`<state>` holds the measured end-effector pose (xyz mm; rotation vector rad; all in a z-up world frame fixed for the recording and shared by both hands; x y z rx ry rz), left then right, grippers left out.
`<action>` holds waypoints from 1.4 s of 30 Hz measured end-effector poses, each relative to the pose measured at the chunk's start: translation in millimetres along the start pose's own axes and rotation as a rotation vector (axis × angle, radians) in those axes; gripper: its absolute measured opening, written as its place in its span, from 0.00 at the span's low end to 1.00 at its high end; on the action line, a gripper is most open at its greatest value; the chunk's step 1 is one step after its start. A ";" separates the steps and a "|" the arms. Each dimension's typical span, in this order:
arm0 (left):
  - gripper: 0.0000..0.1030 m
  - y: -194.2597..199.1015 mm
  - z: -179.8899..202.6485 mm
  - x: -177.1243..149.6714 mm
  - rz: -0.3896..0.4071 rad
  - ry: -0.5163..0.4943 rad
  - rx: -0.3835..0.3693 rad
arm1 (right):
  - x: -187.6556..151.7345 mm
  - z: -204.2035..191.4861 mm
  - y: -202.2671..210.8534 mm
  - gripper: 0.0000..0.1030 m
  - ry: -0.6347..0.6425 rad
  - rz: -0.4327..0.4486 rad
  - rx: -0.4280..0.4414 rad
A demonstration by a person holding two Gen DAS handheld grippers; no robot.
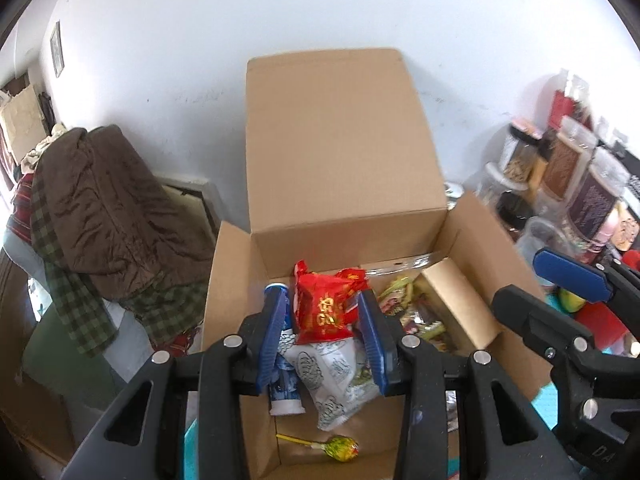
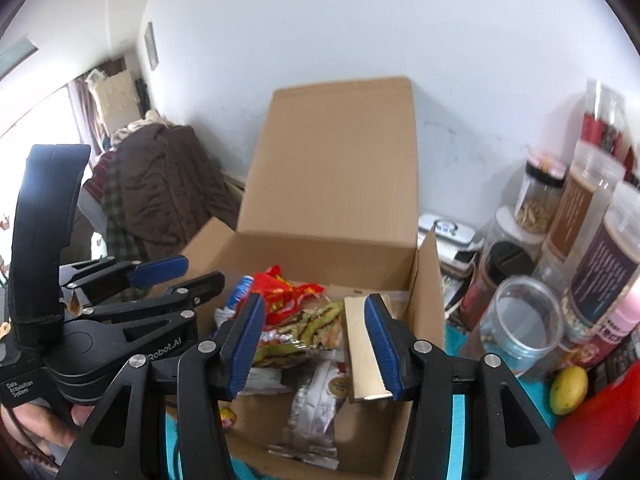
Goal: Organize snacks
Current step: 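Withdraw both tools from the box toward the red-and-white wrapper on the table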
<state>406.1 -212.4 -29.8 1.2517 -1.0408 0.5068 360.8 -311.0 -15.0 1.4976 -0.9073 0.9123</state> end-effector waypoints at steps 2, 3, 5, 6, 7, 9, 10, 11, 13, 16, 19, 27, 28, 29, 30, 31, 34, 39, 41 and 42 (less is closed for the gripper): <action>0.36 9.2 -0.3 1.0 0.011 0.000 -0.008 | 3.5 -4.5 10.3 0.50 0.017 0.019 -0.001; 0.36 16.4 0.6 2.1 0.021 0.001 -0.015 | 5.0 -6.0 16.4 0.50 0.023 0.027 -0.003; 0.36 28.2 2.4 3.9 0.036 0.000 -0.018 | 7.0 -10.4 29.1 0.50 0.038 0.039 -0.006; 0.36 33.3 2.6 4.5 0.042 -0.001 -0.018 | 8.0 -12.5 32.8 0.50 0.044 0.043 -0.009; 0.36 42.5 3.3 5.9 0.054 -0.002 -0.020 | 9.2 -15.4 37.4 0.50 0.051 0.050 -0.012; 0.36 52.9 3.3 6.9 0.065 -0.002 -0.020 | 11.5 -19.8 49.7 0.50 0.059 0.064 -0.013; 0.36 62.4 3.0 7.4 0.075 -0.001 -0.019 | 12.5 -21.6 55.6 0.50 0.062 0.069 -0.013; 0.36 69.5 3.3 7.6 0.081 -0.001 -0.018 | 13.3 -23.9 62.0 0.50 0.065 0.075 -0.013; 0.36 82.5 3.9 6.6 0.092 -0.001 -0.016 | 14.8 -28.7 75.1 0.50 0.069 0.086 -0.011; 0.36 105.3 5.9 3.3 0.108 -0.002 -0.020 | 15.9 -35.4 95.3 0.50 0.072 0.103 -0.005; 0.36 130.6 9.3 -1.5 0.124 0.000 -0.030 | 15.2 -42.9 115.4 0.50 0.074 0.116 -0.001; 0.36 184.1 14.8 -17.9 0.166 -0.013 -0.039 | 3.6 -54.5 165.2 0.55 0.075 0.140 0.003; 0.36 188.0 15.8 -21.0 0.165 -0.015 -0.040 | -0.3 -55.3 171.6 0.55 0.076 0.140 0.000; 0.36 193.2 17.1 -25.6 0.164 -0.015 -0.041 | -2.6 -55.3 174.4 0.55 0.077 0.137 -0.002; 0.36 197.0 17.8 -28.3 0.165 -0.016 -0.043 | -6.0 -55.4 178.5 0.55 0.079 0.134 -0.005; 0.36 201.0 19.5 -33.6 0.163 -0.019 -0.046 | -9.4 -56.6 182.5 0.55 0.083 0.132 -0.006; 0.36 207.0 21.5 -46.8 0.150 -0.027 -0.052 | -21.4 -59.5 191.0 0.55 0.086 0.124 0.004; 0.36 209.6 27.7 -72.8 0.116 -0.024 -0.081 | -44.0 -63.0 195.4 0.55 0.080 0.098 0.012; 0.36 208.9 29.2 -81.9 0.104 -0.014 -0.093 | -55.3 -64.2 194.4 0.55 0.077 0.081 0.020; 0.36 207.6 29.8 -87.4 0.094 -0.008 -0.099 | -61.5 -64.3 192.6 0.57 0.072 0.072 0.023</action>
Point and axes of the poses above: each gripper's, at about its wrist camera, not at the fingertips, and y roughly against the way its jaws point, z to its right, x to its top, the point moved 10 cm from there along -y, roughly the way its jaws point, and after that the axes turned 12 degrees about z, right-handed, at the moved point
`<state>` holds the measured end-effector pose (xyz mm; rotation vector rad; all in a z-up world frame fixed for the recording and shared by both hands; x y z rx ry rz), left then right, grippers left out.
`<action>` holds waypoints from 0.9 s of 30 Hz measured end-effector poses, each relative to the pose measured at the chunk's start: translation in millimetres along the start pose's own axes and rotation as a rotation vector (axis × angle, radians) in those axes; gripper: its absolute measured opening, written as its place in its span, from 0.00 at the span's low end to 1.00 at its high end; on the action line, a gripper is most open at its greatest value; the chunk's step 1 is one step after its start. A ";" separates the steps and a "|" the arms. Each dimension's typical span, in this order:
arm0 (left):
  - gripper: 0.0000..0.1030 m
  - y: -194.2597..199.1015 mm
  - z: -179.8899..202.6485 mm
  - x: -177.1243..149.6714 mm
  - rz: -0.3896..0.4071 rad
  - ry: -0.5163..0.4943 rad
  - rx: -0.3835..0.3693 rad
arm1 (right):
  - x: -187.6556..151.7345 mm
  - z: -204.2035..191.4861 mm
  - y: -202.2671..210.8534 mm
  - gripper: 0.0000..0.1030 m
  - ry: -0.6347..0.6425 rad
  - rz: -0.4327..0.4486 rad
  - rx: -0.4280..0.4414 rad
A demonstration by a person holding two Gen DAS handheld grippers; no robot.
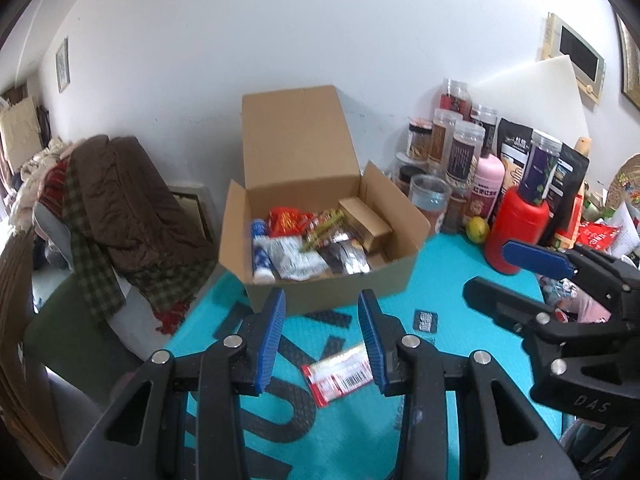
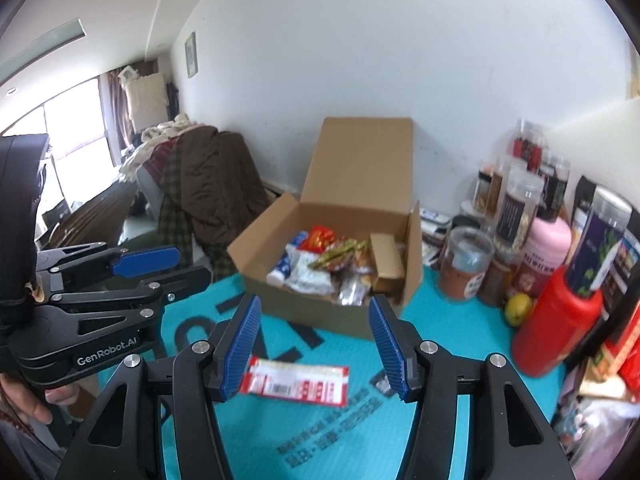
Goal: Organize snacks
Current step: 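Withdraw both tools from the box toward the red-and-white wrapper on the table, then grasp the red-and-white wrapper with the left tool while the right tool grasps its other end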
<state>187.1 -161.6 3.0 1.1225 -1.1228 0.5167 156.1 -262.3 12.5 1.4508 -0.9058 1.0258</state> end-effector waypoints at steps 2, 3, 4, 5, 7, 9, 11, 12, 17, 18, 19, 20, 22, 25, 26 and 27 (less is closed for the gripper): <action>0.36 -2.1 0.9 -8.8 -0.014 0.007 -0.008 | -10.6 -0.4 -2.1 0.58 -0.009 -0.015 0.010; 0.36 -3.5 1.0 -12.8 -0.022 0.009 -0.011 | -15.8 -0.8 -3.8 0.58 -0.016 -0.023 0.014; 0.36 -6.4 1.4 -19.3 -0.033 0.011 -0.016 | -21.5 -1.0 -5.8 0.58 -0.024 -0.033 0.019; 0.36 -9.1 1.6 -24.2 -0.043 0.014 -0.018 | -29.4 -0.6 -9.6 0.58 -0.033 -0.049 0.023; 0.36 -12.9 2.7 -32.7 -0.058 0.019 -0.028 | -40.9 1.0 -15.8 0.58 -0.042 -0.072 0.026; 0.36 -20.2 4.0 -44.8 -0.080 0.023 -0.046 | -52.9 3.2 -22.0 0.58 -0.054 -0.098 0.025; 0.36 -26.9 4.6 -54.4 -0.100 0.019 -0.055 | -62.9 3.6 -25.2 0.58 -0.065 -0.119 0.023; 0.36 -30.5 4.8 -59.1 -0.111 0.016 -0.057 | -68.3 4.3 -27.4 0.58 -0.071 -0.130 0.021; 0.36 -51.9 2.6 -89.5 -0.191 0.006 -0.070 | -95.5 7.3 -39.0 0.58 -0.080 -0.183 0.008; 0.36 -54.7 2.5 -93.6 -0.200 0.007 -0.069 | -100.6 7.5 -42.4 0.58 -0.078 -0.194 0.007; 0.36 -58.2 1.2 -98.9 -0.212 0.010 -0.070 | -107.2 8.2 -46.5 0.58 -0.079 -0.210 0.007; 0.36 -62.0 -0.1 -104.6 -0.222 0.017 -0.071 | -110.8 9.1 -49.0 0.58 -0.081 -0.220 0.009; 0.36 -68.4 -2.0 -113.6 -0.242 0.026 -0.073 | -122.7 11.0 -57.4 0.62 -0.084 -0.248 0.016; 0.36 -78.2 -4.1 -126.7 -0.276 0.044 -0.077 | -138.0 14.5 -68.9 0.66 -0.080 -0.284 0.024; 0.36 -81.9 -4.5 -131.1 -0.288 0.050 -0.079 | -142.9 16.1 -73.2 0.66 -0.080 -0.298 0.026; 0.36 -85.3 -4.6 -135.1 -0.299 0.057 -0.081 | -147.0 17.4 -77.0 0.66 -0.080 -0.309 0.027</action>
Point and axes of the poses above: each gripper's, at about its wrist camera, not at the fingertips, and y roughly against the way its jaws point, z to its right, x to its top, the point moved 10 cm from there along -y, roughly the way its jaws point, and after that the axes turned 12 degrees about z, right-handed, at the moved point
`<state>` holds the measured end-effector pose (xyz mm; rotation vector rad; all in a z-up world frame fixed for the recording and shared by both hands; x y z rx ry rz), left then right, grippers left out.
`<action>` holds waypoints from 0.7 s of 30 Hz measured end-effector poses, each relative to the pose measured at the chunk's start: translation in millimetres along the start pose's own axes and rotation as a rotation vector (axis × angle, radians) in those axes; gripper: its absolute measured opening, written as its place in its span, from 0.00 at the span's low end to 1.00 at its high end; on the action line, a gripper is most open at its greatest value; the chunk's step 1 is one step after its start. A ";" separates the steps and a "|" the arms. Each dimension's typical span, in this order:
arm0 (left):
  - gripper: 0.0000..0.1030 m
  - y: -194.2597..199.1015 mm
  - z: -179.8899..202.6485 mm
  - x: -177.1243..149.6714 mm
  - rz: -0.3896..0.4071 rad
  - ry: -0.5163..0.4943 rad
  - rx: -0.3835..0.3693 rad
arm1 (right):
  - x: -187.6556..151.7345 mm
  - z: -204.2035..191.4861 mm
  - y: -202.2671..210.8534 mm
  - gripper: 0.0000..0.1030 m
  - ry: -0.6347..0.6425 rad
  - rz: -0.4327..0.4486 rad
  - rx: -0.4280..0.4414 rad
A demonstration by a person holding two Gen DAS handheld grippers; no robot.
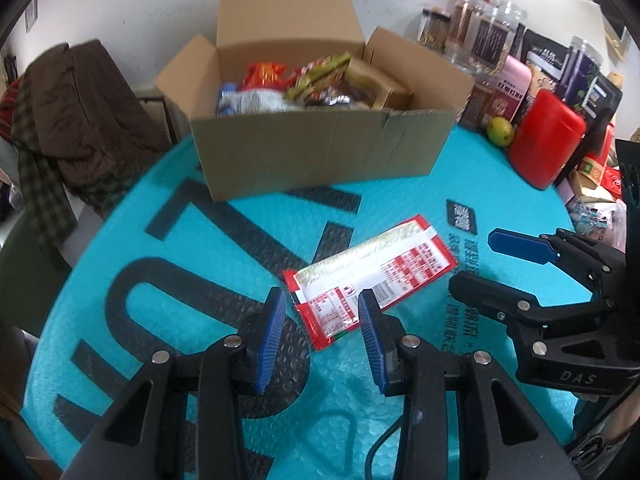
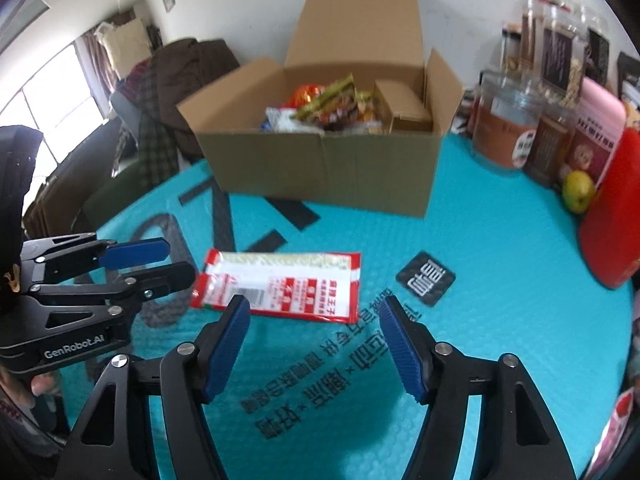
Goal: Organize snacks
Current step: 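Grasp the red-and-white wrapper with the left tool while the right tool grasps its other end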
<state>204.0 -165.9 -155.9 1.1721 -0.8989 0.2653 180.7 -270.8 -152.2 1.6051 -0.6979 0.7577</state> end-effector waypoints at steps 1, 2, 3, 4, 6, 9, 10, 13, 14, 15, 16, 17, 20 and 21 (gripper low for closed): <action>0.36 -2.3 0.4 -0.8 -0.006 0.003 -0.003 | -2.1 1.6 -5.2 0.66 0.001 -0.009 0.004; 0.36 -6.6 0.7 -3.3 -0.018 0.009 -0.011 | -3.8 2.3 -9.4 0.66 0.003 -0.016 0.008; 0.36 -9.7 0.6 -4.4 -0.024 0.013 -0.017 | -6.0 3.8 -15.0 0.68 0.005 -0.027 0.013; 0.36 -12.3 0.2 -5.2 -0.028 0.015 -0.021 | -6.5 3.5 -17.4 0.68 0.007 -0.033 0.016; 0.36 -17.9 0.3 -7.8 -0.042 0.020 -0.027 | -8.3 5.2 -25.6 0.68 0.009 -0.047 0.028; 0.36 -26.0 -0.6 -10.6 -0.061 0.029 -0.039 | -9.5 6.7 -35.0 0.68 0.005 -0.064 0.046; 0.36 -28.3 -1.5 -11.5 -0.067 0.034 -0.040 | -10.3 7.3 -37.8 0.68 0.001 -0.070 0.054; 0.36 -32.2 -3.5 -10.9 -0.064 0.059 -0.063 | -9.9 6.0 -42.1 0.68 0.000 -0.070 0.069; 0.36 -33.0 -3.7 -10.8 -0.063 0.066 -0.070 | -10.4 3.8 -42.5 0.68 0.010 -0.071 0.080; 0.37 -33.4 -3.5 -10.9 -0.064 0.071 -0.075 | -10.7 2.1 -42.5 0.68 0.026 -0.068 0.078; 0.37 -33.6 -3.4 -10.9 -0.063 0.077 -0.081 | -11.4 0.8 -42.7 0.65 0.041 -0.066 0.074; 0.37 -33.7 -3.4 -10.9 -0.059 0.079 -0.083 | -12.1 -1.1 -42.4 0.62 0.057 -0.063 0.071; 0.37 -33.1 -2.9 -10.7 -0.055 0.069 -0.078 | -13.4 -2.8 -40.3 0.53 0.076 -0.062 0.063; 0.37 -32.4 -2.9 -10.9 -0.053 0.066 -0.073 | -13.5 -1.2 -39.6 0.49 0.070 -0.064 0.064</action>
Point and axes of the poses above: each gripper's, at about its wrist camera, not at the fingertips, and y roughly against the way its jaws point, z to its right, x to its top, the point moved 10 cm from there along -y, roughly the way its jaws point, and after that the axes turned 12 degrees about z, right-handed, at the moved point
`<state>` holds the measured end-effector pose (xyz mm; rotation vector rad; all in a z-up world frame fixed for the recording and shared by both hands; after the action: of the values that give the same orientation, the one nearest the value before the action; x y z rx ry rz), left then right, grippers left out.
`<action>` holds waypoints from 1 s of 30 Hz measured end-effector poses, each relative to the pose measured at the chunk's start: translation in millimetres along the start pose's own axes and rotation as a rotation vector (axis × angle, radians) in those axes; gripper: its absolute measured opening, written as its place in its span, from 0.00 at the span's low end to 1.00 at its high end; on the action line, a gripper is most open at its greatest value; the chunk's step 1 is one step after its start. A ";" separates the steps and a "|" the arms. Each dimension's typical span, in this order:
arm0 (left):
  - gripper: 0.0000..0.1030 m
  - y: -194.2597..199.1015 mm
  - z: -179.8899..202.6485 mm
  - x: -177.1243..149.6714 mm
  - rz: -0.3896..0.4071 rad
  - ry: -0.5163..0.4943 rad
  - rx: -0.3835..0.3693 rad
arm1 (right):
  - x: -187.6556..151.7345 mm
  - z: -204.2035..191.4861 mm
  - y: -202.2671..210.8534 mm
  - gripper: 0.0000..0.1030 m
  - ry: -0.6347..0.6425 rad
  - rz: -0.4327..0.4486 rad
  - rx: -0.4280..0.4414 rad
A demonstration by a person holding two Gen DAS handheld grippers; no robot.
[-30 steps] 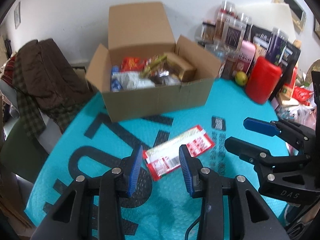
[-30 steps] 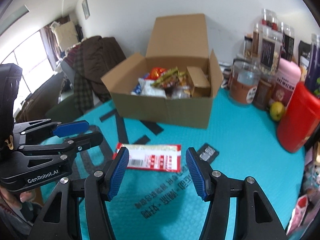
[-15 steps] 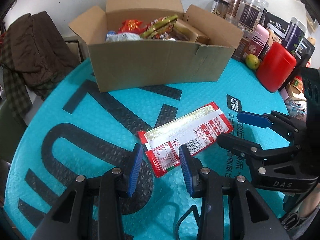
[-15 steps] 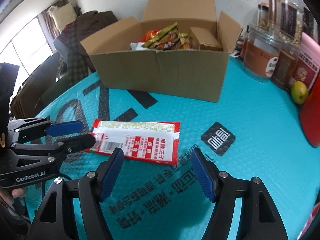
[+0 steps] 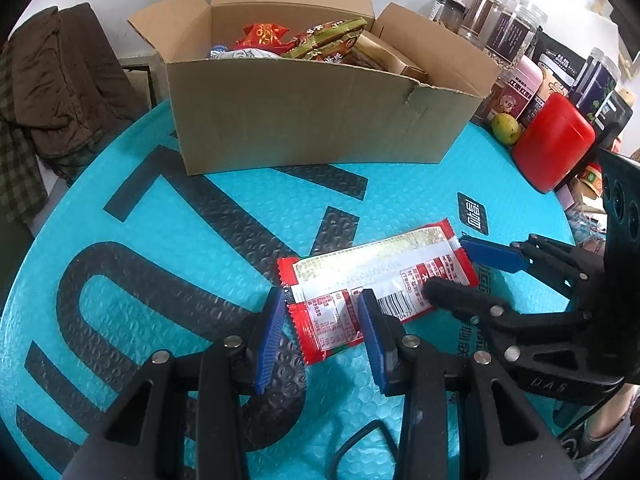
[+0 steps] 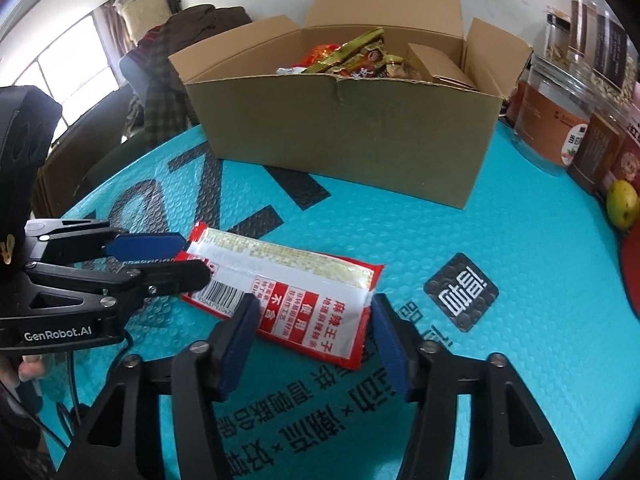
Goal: Organize snacks
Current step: 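Grasp the red-and-white wrapper with the left tool while the right tool grasps its other end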
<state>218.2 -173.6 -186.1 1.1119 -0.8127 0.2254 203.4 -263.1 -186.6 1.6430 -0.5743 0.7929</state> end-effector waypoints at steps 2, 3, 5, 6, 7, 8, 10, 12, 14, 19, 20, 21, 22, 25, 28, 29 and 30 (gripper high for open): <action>0.37 0.0 -0.2 -0.1 0.004 -0.010 0.004 | -1.5 2.8 3.0 0.43 -0.026 -0.003 0.001; 0.37 0.9 -0.6 -0.7 0.005 -0.014 0.004 | -2.3 3.1 3.9 0.43 -0.036 -0.006 0.006; 0.37 3.4 0.0 -2.3 0.008 -0.026 0.007 | -6.7 2.3 7.6 0.43 -0.047 -0.007 0.013; 0.37 5.0 0.4 -3.6 0.008 -0.032 0.010 | -9.2 0.7 9.9 0.43 -0.042 -0.007 0.010; 0.37 6.3 0.6 -4.3 0.008 -0.036 0.011 | -11.4 -1.3 11.8 0.43 -0.038 -0.008 0.007; 0.37 8.3 1.1 -5.7 0.008 -0.040 0.014 | -13.2 -3.1 13.4 0.43 -0.037 -0.010 0.006; 0.37 12.0 2.1 -9.3 0.007 -0.046 0.016 | -17.2 -7.2 17.0 0.43 -0.040 -0.018 0.007; 0.37 15.9 3.2 -13.7 0.005 -0.055 0.014 | -22.4 -11.7 22.2 0.43 -0.028 -0.025 0.005; 0.37 18.7 4.3 -18.0 0.006 -0.061 0.003 | -27.6 -17.1 25.5 0.43 -0.016 -0.030 0.004; 0.52 17.8 1.4 -21.3 -0.003 -0.035 -0.030 | -34.8 -22.9 28.8 0.62 0.003 -0.016 0.000; 0.56 17.3 2.9 -21.4 -0.006 -0.045 -0.037 | -34.6 -25.0 27.6 0.64 0.010 -0.017 -0.002; 0.57 16.5 5.6 -22.1 -0.011 -0.075 -0.032 | -34.9 -27.9 26.1 0.68 0.029 -0.021 -0.007; 0.62 15.1 10.2 -22.9 -0.010 -0.102 -0.029 | -35.6 -30.8 24.5 0.72 0.051 -0.026 -0.012; 0.72 12.3 18.2 -24.3 0.006 -0.151 -0.034 | -37.6 -35.9 18.5 0.74 0.131 -0.029 -0.053; 0.72 10.0 21.6 -21.6 0.032 -0.151 -0.060 | -35.5 -34.9 17.2 0.70 0.109 -0.012 -0.052; 0.71 8.9 22.1 -20.3 0.038 -0.146 -0.066 | -34.9 -34.8 17.2 0.69 0.113 -0.004 -0.049; 0.70 7.9 22.6 -18.8 0.044 -0.144 -0.068 | -35.0 -35.2 17.4 0.65 0.112 -0.001 -0.046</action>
<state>190.2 -185.3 -188.8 1.0559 -0.9666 0.1546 161.1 -234.1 -198.2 1.5462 -0.5091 0.8594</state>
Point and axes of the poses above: each gripper's, at about its wrist camera, not at the fingertips, and y roughly against the way its jaws point, z to its right, x to its top, the point moved 10 cm from there along -y, roughly the way its jaws point, and after that the axes turned 12 degrees about z, right-handed, at the moved point
